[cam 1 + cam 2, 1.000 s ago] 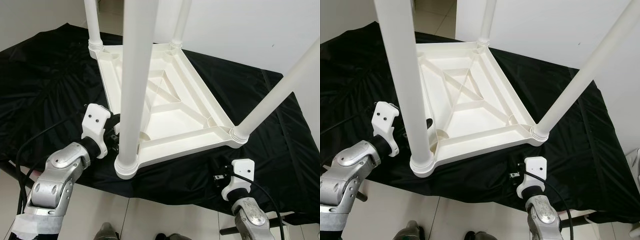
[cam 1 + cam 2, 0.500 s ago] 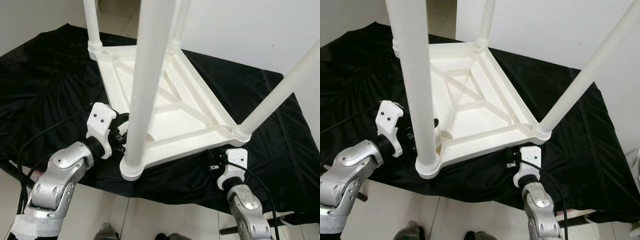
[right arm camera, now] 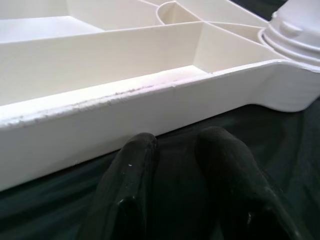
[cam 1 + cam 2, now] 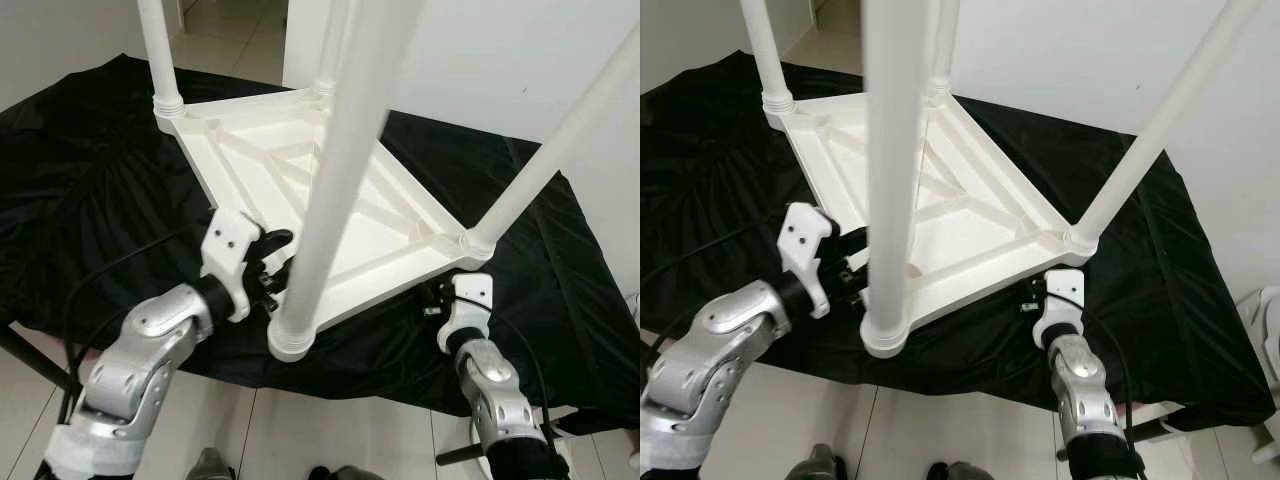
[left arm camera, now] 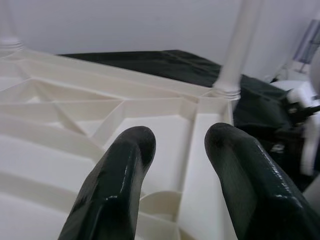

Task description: Building children table

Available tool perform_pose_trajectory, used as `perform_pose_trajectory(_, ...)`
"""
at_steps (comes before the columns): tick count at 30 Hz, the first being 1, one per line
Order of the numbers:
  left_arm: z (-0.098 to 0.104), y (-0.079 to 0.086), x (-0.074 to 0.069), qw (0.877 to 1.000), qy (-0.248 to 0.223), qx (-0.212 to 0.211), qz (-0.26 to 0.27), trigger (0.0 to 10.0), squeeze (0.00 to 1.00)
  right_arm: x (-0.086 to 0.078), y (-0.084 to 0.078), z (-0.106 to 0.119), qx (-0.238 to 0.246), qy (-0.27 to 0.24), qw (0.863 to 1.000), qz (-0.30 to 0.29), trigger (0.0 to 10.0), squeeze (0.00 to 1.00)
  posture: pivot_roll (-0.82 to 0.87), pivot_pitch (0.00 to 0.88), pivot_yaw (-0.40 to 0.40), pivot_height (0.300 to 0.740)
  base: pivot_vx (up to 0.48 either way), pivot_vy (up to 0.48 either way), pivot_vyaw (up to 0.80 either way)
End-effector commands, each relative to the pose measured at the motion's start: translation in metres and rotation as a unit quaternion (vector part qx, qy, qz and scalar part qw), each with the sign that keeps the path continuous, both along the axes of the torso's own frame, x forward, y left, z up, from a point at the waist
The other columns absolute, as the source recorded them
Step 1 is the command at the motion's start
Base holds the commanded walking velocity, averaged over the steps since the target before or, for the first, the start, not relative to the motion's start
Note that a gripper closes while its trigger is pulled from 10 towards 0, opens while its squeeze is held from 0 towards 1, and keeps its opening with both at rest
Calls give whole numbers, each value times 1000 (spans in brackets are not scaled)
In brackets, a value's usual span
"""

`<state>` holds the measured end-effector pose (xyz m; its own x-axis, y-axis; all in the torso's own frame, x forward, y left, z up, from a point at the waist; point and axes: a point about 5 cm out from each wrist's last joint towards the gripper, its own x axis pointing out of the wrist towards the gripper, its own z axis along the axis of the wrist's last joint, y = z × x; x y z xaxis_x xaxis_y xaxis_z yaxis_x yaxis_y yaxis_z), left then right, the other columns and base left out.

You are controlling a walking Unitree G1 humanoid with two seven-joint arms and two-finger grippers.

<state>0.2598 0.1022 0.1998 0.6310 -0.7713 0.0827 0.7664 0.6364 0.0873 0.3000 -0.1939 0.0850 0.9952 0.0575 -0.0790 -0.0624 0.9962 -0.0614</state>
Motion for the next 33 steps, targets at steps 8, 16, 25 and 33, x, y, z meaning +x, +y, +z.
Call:
perform_pose_trajectory(8,8,-17,-10,997,-7,-9,-75,10000,0,18,-8,4,-8,-4,1000,-16,10000,0,189,87,-97,740,0,0,0)
perform_pose_trajectory(16,11,-21,-9,997,-8,-12,-80,10000,0,31,-14,9,-10,-8,999,-32,10000,0,189,85,-86,740,0,0,0)
perform_pose_trajectory(25,14,-30,-8,995,-6,-24,-92,10000,0,49,-20,17,-23,-12,996,-87,10000,0,187,87,-83,740,0,0,0)
perform_pose_trajectory(33,12,-33,0,997,-13,-20,-75,10000,0,47,-27,17,-19,-28,993,-117,10000,0,177,100,-93,740,0,0,0)
